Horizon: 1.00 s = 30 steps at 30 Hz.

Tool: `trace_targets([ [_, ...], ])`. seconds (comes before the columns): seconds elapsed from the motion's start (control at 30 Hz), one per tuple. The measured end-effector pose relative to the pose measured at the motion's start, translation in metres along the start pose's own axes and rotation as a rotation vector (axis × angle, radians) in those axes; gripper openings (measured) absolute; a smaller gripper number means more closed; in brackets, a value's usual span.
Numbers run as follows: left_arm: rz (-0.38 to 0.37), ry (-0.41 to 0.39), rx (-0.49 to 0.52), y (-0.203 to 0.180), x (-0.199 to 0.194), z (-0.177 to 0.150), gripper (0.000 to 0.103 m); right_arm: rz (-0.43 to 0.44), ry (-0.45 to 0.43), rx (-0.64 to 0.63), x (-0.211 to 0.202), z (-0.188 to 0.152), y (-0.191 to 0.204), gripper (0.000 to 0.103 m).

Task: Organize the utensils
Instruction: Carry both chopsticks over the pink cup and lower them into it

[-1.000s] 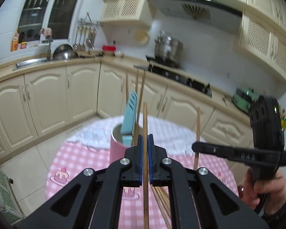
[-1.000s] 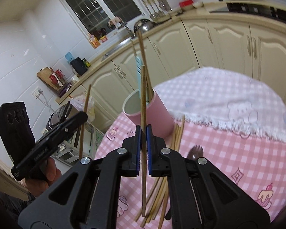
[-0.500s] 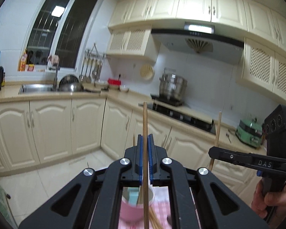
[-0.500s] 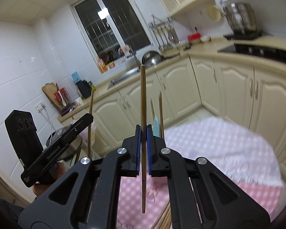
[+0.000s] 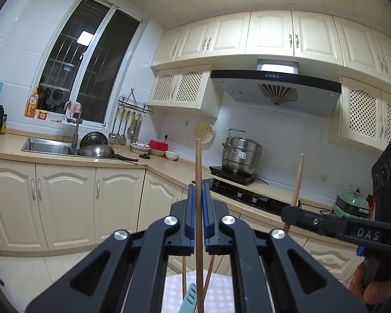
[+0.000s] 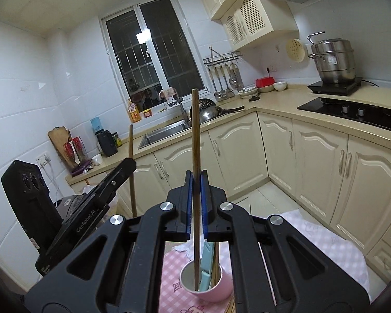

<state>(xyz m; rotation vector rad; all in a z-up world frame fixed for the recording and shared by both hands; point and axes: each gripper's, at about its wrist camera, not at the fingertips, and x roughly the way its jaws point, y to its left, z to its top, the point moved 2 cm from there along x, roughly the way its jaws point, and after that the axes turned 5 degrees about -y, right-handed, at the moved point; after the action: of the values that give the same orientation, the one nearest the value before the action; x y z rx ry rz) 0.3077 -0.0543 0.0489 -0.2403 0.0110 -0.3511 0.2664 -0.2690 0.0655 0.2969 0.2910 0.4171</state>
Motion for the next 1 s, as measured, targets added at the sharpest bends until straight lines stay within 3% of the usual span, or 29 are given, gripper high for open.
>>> trace_targets([
  [0.4, 0.042, 0.037, 0.028, 0.01, 0.035, -0.044, 0.005, -0.016, 0.061, -0.023, 0.042, -0.022, -0.01, 0.006],
  [0.77, 0.053, 0.108, 0.07, 0.011, 0.034, -0.08, 0.005, -0.008, 0.164, -0.004, 0.059, -0.053, -0.017, 0.009],
  [0.8, 0.049, 0.113, 0.072, 0.011, 0.031, -0.081, 0.005, -0.01, 0.18, 0.008, 0.06, -0.057, -0.02, 0.015],
  [0.83, 0.04, 0.123, 0.076, 0.01, 0.029, -0.083, 0.006, -0.015, 0.188, 0.018, 0.06, -0.059, -0.023, 0.046],
  [0.87, 0.029, 0.14, 0.082, 0.01, 0.027, -0.084, 0.007, -0.025, 0.191, 0.034, 0.058, -0.061, -0.026, 0.084],
  [0.9, 0.028, 0.159, 0.092, 0.01, 0.025, -0.085, 0.013, -0.034, 0.18, 0.047, 0.055, -0.062, -0.029, 0.087],
  [1.0, 0.039, 0.155, 0.101, 0.013, 0.011, -0.082, 0.064, -0.046, 0.153, 0.085, 0.043, -0.06, -0.036, 0.087],
])
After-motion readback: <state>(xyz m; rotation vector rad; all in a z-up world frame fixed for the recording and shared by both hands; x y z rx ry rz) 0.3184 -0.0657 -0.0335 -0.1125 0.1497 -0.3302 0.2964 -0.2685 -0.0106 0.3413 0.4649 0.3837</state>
